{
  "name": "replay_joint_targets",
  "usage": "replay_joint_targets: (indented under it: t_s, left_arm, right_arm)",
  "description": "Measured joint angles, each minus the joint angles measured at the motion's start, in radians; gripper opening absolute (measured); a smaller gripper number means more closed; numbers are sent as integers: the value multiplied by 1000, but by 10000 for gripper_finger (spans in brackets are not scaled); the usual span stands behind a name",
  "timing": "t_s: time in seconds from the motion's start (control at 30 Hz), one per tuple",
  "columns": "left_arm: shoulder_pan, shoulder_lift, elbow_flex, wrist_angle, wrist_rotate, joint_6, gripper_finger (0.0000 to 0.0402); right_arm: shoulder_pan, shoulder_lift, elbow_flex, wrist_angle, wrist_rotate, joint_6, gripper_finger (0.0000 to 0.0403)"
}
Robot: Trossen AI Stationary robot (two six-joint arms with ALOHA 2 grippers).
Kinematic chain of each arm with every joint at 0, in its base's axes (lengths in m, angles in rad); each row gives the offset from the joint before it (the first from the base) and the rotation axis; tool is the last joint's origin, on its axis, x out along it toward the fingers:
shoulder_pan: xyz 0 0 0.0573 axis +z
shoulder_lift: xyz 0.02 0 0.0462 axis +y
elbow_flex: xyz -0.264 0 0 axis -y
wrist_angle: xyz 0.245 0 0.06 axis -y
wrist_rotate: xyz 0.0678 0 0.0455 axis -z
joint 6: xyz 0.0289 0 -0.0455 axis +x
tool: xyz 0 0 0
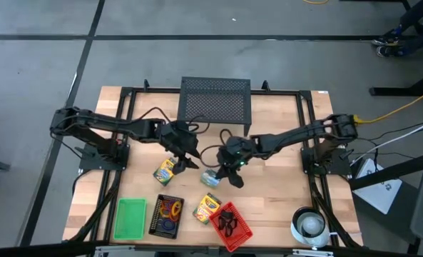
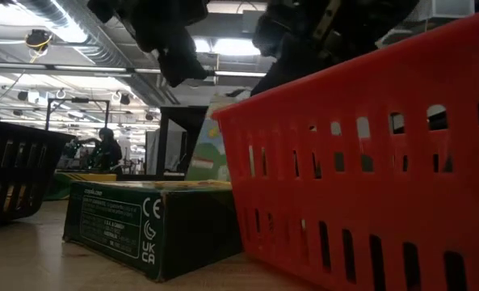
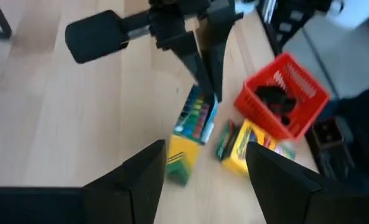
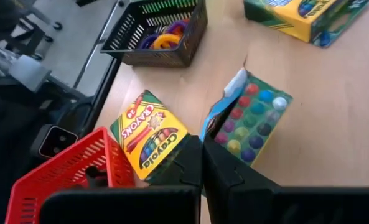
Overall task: Pick & Place Office Desk Supplies
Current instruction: Put the green crayon box into the green bin
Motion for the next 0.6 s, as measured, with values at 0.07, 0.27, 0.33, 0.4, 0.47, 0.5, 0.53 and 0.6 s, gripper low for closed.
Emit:
replay_joint_targets:
  t_s: [0.07, 0.27, 0.33, 0.4, 0.47, 0.5, 0.53, 0.6]
  left_arm:
    - [-6, 4, 24, -69, -19, 5, 221]
    - [-14, 3, 71, -167, -60, 13, 221]
    - [-14, 4, 73, -171, -56, 16, 221]
    - [-14, 4, 74, -168, -55, 16, 221]
    - [-13, 4, 74, -168, -55, 20, 221]
    - [-11, 4, 74, -169, -55, 23, 221]
    - [-11, 4, 74, -168, -54, 24, 221]
    - [-11, 4, 74, -166, -44, 29, 221]
  right_arm:
    - [3, 20, 34, -28, -1, -12, 0]
    - [6, 29, 102, -90, 6, -67, 0]
    - [5, 28, 124, -137, 4, -82, 0]
    - [1, 28, 150, -193, 4, -97, 0]
    - [-1, 28, 176, -227, 4, -110, 0]
    - [-1, 28, 188, -235, 4, -114, 0]
    - [-1, 28, 199, -239, 3, -120, 0]
    - [-1, 28, 221, -249, -6, -130, 0]
